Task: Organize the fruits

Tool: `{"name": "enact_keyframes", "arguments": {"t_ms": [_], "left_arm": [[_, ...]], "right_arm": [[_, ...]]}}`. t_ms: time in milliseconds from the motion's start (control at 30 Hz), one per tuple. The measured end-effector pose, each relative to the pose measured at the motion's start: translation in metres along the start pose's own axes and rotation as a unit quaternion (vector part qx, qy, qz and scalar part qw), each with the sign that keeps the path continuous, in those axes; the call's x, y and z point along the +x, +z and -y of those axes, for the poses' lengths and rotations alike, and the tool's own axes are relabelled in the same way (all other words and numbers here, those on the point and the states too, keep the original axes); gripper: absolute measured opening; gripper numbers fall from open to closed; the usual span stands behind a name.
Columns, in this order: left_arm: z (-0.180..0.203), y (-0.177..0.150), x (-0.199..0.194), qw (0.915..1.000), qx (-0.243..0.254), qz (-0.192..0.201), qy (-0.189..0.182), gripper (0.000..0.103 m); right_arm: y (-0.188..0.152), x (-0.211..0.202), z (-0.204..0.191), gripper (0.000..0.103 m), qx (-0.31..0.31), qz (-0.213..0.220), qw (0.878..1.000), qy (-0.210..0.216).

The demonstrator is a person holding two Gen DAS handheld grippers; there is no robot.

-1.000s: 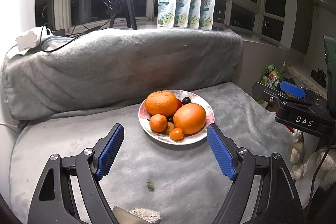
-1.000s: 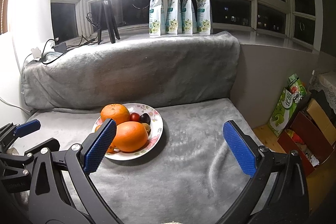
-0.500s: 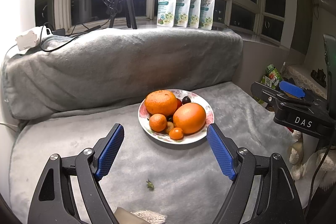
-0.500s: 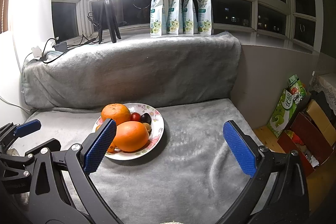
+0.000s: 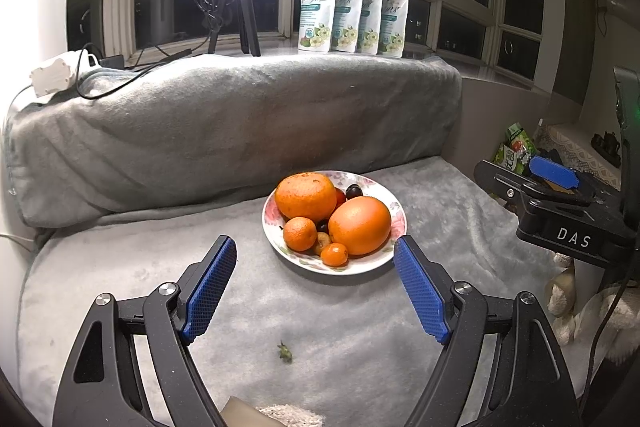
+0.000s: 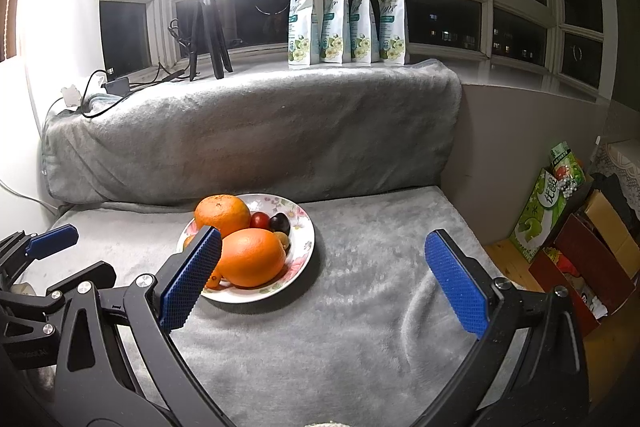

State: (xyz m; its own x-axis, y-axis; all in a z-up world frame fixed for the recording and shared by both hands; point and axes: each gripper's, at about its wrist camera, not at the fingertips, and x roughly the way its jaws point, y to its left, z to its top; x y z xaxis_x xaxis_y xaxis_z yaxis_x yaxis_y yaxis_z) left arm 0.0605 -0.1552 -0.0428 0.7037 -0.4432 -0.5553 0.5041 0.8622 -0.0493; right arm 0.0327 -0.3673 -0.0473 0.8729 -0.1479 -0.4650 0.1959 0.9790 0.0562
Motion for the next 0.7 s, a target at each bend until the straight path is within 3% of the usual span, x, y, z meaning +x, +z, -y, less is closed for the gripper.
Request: {"name": "enact_keyframes", "arguments": {"t_ms": [700], "left_arm": [[0.0038,-0.0007,-0.0039,0.9999,0.005,0.01,-0.002,0.081]], "right_arm": [[-0.0016,0.0007,-0.0009,0.103,0.0,-0.001,1.0,-0.001]]}}
